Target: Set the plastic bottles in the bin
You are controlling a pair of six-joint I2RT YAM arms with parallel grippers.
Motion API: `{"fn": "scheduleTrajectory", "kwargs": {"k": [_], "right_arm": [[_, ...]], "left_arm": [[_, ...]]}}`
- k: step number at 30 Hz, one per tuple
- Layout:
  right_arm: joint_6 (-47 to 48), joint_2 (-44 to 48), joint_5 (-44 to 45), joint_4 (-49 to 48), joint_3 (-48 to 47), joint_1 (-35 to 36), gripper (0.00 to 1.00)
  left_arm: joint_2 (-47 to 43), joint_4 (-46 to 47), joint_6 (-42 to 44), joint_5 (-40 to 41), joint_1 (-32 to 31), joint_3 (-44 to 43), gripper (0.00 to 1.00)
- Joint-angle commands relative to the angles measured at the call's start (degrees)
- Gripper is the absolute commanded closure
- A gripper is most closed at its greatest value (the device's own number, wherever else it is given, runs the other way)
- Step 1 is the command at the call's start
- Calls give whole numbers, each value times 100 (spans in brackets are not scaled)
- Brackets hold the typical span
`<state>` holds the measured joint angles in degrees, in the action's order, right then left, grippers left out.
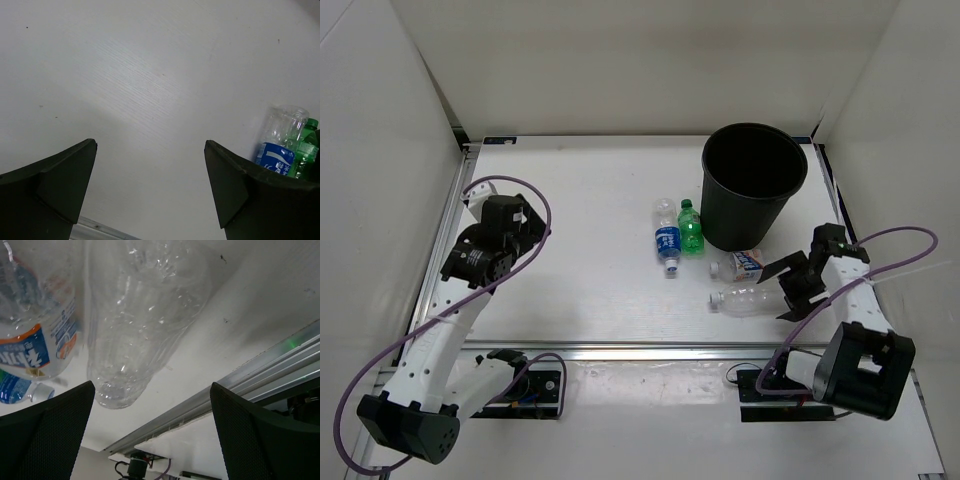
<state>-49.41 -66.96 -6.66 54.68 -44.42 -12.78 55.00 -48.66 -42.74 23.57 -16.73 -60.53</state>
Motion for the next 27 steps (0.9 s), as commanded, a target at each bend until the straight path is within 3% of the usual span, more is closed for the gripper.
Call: {"fn": "scheduleTrajectory", "kwargs": {"k": [1, 10, 13, 17, 23, 27], "right_arm": [[-271, -177, -152, -475, 83, -23, 1], [-323, -1020, -152, -1037, 109, -23, 2], [-324, -1380, -213, -1126, 232, -76, 12], [-193, -1522, -214, -802, 172, -129, 33], [-131, -39, 172, 849, -609, -129, 47], [-78, 998, 235, 2019, -2172, -129, 49]], "left_arm": [[-113, -108, -76, 235, -32, 33, 0], [-113, -108, 258, 297, -32, 86, 0], [-60, -108, 319, 297, -32, 86, 0], [72, -108, 319, 297, -32, 86, 0], [177, -108, 161, 701, -32, 33, 0], [309, -108, 29, 895, -32, 33, 0]]}}
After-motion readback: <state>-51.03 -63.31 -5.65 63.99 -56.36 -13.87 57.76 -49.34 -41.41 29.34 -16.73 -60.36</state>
